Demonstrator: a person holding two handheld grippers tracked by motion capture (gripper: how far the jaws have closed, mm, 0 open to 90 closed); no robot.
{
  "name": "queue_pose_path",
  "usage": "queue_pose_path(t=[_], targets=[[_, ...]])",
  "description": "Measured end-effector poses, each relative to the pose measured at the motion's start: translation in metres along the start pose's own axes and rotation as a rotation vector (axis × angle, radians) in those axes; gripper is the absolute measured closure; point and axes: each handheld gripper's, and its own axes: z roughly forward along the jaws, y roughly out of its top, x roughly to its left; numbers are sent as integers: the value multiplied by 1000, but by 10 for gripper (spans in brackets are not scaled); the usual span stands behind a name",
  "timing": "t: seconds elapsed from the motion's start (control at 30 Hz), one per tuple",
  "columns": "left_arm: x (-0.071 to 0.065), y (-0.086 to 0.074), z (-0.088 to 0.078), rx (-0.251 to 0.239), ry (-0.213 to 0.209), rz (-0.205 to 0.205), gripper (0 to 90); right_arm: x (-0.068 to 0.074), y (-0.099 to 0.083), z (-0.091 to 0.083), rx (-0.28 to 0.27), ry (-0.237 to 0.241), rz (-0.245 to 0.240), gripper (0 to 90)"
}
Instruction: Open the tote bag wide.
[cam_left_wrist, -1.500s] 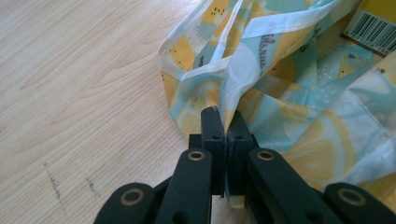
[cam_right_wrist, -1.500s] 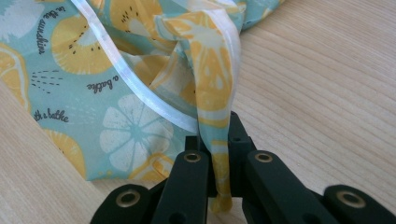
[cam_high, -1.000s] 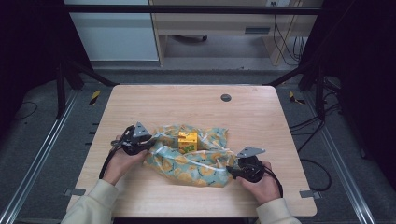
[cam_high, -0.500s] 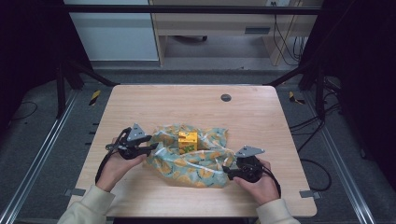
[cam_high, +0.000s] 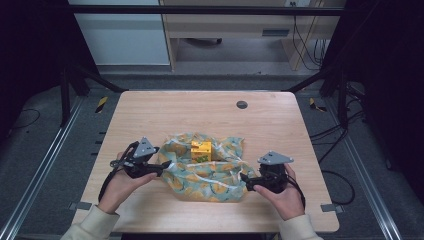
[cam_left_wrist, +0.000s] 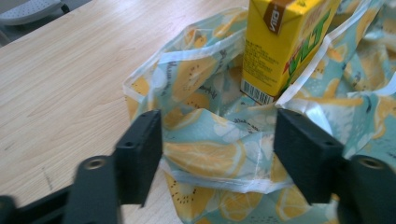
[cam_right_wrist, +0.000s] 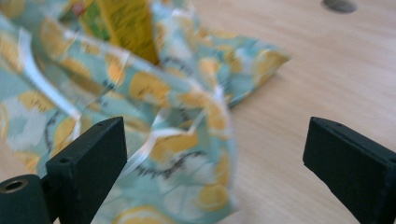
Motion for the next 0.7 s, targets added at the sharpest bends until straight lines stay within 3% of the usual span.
queue_pose_path(t=[0.27, 0.7], targets=[[22, -5, -22, -40, 25, -91, 163, -26, 6, -16, -63, -72, 65, 51], [68, -40, -30, 21, 158, -172, 107, -59, -4, -6, -10, -188, 152, 54]])
